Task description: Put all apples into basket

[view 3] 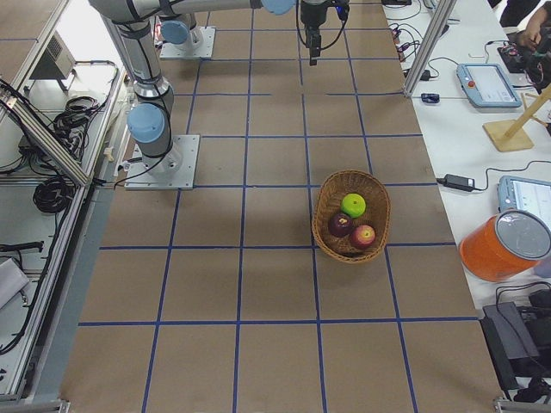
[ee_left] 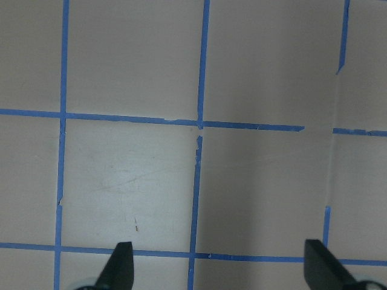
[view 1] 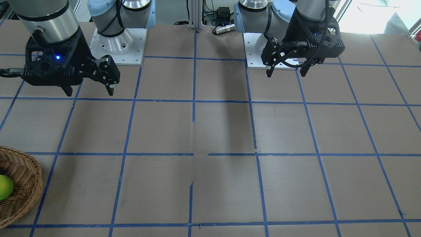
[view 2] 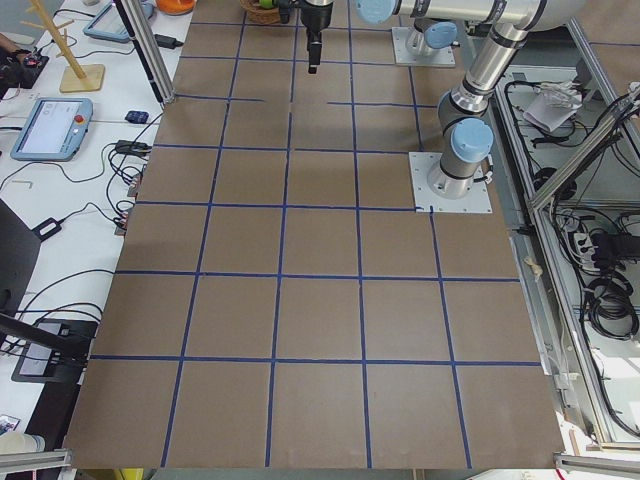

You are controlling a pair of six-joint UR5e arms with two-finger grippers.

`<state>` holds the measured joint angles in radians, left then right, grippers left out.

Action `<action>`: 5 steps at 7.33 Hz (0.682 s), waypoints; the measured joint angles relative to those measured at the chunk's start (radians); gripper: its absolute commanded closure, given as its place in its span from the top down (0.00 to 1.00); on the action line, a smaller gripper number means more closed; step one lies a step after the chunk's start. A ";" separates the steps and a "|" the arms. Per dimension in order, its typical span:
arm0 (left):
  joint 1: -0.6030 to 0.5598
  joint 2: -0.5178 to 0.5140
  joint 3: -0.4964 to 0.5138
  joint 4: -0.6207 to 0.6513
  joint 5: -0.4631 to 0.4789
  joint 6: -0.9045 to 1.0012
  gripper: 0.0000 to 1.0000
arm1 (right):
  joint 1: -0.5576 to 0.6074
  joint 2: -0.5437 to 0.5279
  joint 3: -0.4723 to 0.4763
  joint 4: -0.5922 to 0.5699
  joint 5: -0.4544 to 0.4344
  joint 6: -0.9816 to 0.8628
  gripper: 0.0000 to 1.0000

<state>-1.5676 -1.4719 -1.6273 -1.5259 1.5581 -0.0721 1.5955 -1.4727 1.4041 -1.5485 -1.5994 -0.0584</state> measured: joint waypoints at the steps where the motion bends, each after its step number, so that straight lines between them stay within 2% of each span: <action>1: 0.001 -0.002 0.002 0.000 -0.001 0.000 1.00 | -0.005 0.001 0.000 0.000 0.001 -0.029 1.00; 5: 0.002 -0.005 0.006 -0.001 -0.002 0.000 1.00 | -0.007 0.002 0.001 0.000 0.009 -0.046 1.00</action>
<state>-1.5654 -1.4770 -1.6211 -1.5265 1.5556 -0.0721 1.5882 -1.4704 1.4050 -1.5485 -1.5903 -0.1042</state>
